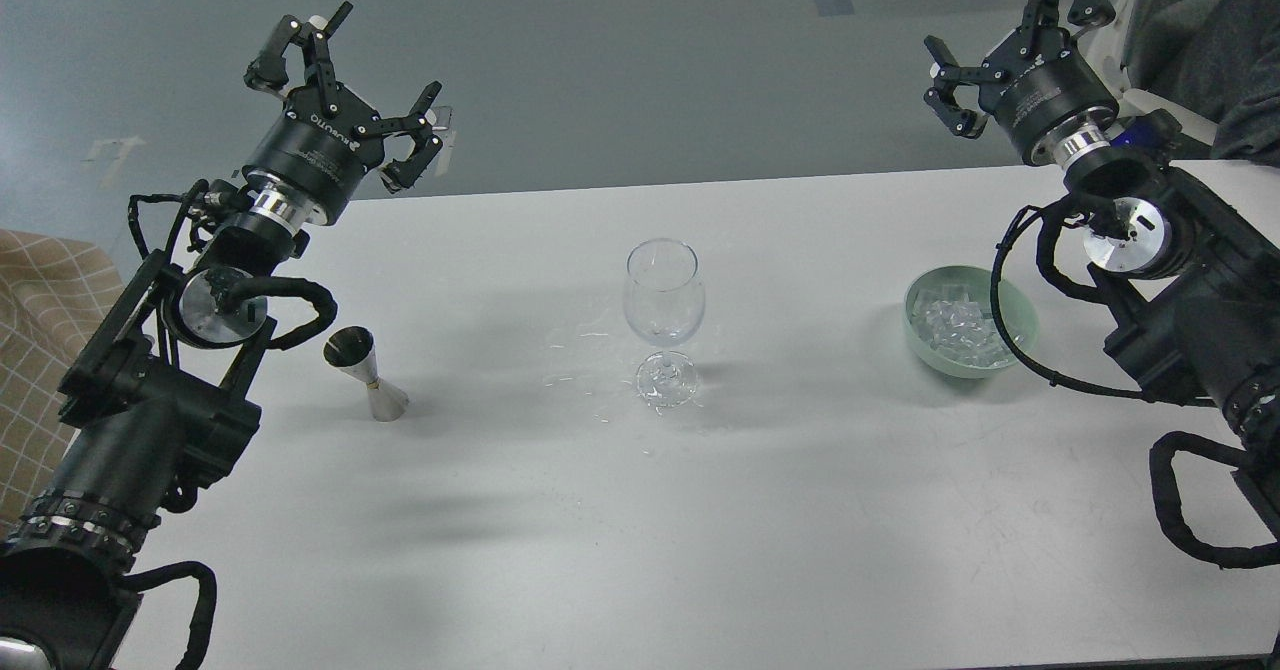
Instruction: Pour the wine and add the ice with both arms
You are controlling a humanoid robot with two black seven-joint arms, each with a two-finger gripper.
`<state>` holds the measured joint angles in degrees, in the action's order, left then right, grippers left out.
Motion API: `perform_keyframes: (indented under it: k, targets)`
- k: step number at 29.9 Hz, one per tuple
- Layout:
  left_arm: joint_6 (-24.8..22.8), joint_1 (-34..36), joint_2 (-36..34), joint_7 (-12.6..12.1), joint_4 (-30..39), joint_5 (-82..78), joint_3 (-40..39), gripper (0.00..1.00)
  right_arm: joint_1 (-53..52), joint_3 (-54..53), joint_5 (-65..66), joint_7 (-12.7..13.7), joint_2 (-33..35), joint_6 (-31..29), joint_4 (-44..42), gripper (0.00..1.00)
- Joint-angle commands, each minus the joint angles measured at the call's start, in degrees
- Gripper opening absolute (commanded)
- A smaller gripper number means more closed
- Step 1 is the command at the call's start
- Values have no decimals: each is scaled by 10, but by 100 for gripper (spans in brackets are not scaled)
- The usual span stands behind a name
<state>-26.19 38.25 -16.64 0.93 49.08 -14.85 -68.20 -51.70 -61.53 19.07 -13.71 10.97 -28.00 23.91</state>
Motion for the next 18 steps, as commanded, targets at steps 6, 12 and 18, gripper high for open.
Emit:
perform_keyframes:
  k: [6, 12, 18]
  targets:
    - [-1, 2, -9, -55, 11, 9, -8, 98, 1, 1, 1, 0, -3, 0, -1, 100]
    - [17, -9, -35, -80, 71, 18, -18, 95, -1, 1, 1, 0, -3, 0, 0, 100]
    - [63, -42, -73, -91, 135, 65, -38, 95, 1, 1, 1, 0, 0, 0, 0, 100]
